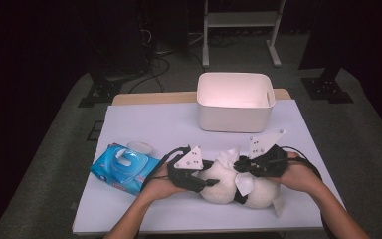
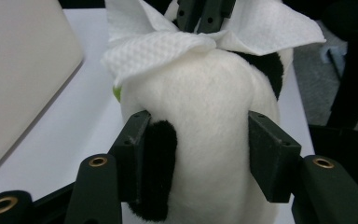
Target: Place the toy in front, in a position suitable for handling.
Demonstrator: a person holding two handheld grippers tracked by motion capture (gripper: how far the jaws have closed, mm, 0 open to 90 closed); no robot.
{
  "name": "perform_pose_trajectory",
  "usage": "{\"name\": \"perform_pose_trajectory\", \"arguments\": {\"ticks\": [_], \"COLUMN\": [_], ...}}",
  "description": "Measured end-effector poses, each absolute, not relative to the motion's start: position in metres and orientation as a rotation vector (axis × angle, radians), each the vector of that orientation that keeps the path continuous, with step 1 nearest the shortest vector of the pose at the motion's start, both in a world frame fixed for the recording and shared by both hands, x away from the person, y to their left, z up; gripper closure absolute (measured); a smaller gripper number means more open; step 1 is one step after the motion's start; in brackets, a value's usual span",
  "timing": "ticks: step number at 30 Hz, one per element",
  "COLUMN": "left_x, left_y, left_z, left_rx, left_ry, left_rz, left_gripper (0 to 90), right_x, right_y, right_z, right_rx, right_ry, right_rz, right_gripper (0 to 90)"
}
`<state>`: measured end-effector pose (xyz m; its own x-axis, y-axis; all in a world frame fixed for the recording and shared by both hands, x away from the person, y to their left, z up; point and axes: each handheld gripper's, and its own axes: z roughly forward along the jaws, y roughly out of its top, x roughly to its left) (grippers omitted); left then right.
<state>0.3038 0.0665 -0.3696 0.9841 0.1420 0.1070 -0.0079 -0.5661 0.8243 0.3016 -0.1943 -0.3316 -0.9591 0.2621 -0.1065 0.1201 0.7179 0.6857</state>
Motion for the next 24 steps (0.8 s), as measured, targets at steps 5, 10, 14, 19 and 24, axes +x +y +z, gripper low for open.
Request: {"name": "perform_pose_trajectory", "arguments": {"ticks": [5,10,14,19,24], "left_x": [0.306,0.313,0.316,0.309,0.303], "left_y": [0.067,0.071,0.069,0.064,0.064], "left_z": [-0.367,-0.368,-0.370,-0.371,-0.369], "left_rx": [2.164,2.142,2.136,2.163,2.164], "left_ry": [0.120,0.191,0.186,0.089,0.070], "left_rz": [0.177,0.122,0.078,0.109,0.155], "left_gripper": [35.0,18.7,16.8,35.7,45.6], "right_x": [0.292,0.287,0.285,0.285,0.286], "right_y": [-0.203,-0.213,-0.219,-0.219,-0.210], "right_z": [-0.330,-0.332,-0.336,-0.337,-0.333], "right_rx": [0.295,0.305,0.309,0.312,0.292], "right_ry": [2.712,2.705,2.699,2.703,2.686], "right_rz": [1.064,1.110,1.156,1.167,1.206], "right_gripper": [83.8,83.8,83.8,83.7,83.9]}}
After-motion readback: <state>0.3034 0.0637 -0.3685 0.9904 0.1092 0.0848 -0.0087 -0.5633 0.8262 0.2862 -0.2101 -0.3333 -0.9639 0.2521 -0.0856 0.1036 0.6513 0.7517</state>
